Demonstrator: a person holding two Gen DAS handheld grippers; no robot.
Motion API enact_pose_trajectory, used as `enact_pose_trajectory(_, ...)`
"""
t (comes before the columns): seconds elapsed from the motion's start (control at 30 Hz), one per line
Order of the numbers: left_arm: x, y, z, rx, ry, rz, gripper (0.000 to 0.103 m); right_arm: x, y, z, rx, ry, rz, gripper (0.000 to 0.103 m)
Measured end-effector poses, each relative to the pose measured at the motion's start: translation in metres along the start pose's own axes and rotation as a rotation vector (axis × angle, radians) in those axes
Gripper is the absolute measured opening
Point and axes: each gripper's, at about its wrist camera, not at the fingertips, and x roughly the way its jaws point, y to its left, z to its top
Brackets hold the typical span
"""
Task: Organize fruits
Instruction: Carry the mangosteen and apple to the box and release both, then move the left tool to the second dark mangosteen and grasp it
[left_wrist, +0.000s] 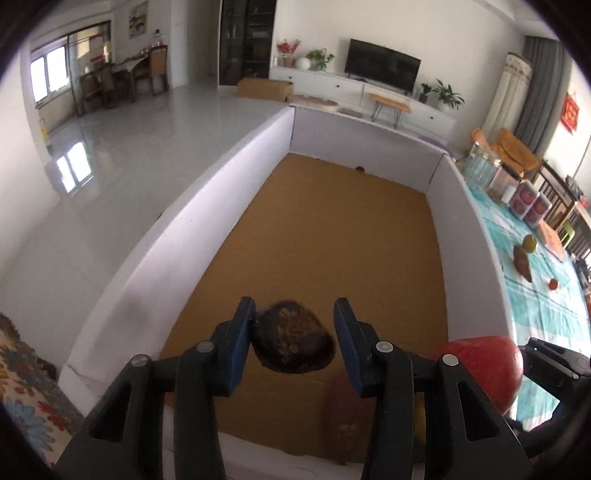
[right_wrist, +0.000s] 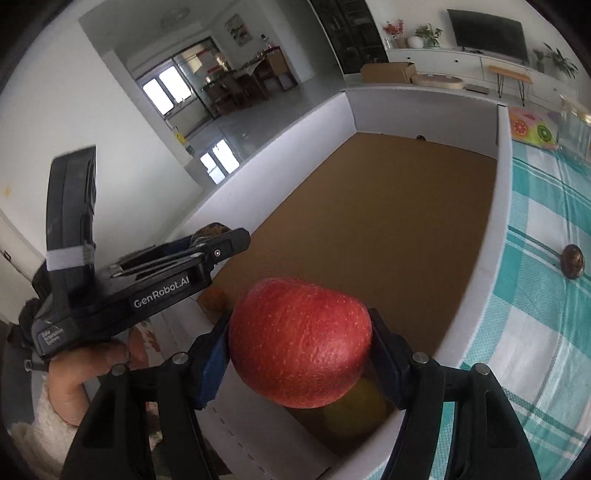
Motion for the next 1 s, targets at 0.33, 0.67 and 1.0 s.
enact_pose_trajectory(0.33, -0.015, -0.043, 0.010, 0.049, -0.152, 0.039, 0.079, -0.079, -0.026, -0.028, -0.042, -0.271, -0.158, 0.098)
enact_pose_trajectory(0.67, -0.060, -0.155, 0.003, 0.199, -0.239, -0.296, 0.085, -0.144, -0.218, -0.160, 0.307, -0.368, -0.758, 0.103)
enact_pose_trajectory(1.0, 0.003, -0.295, -0.068, 0.387, 0.013, -0.537, 0.087, -0.210, -0.320, -0.250, 0.777, -0.369, -0.791, 0.103)
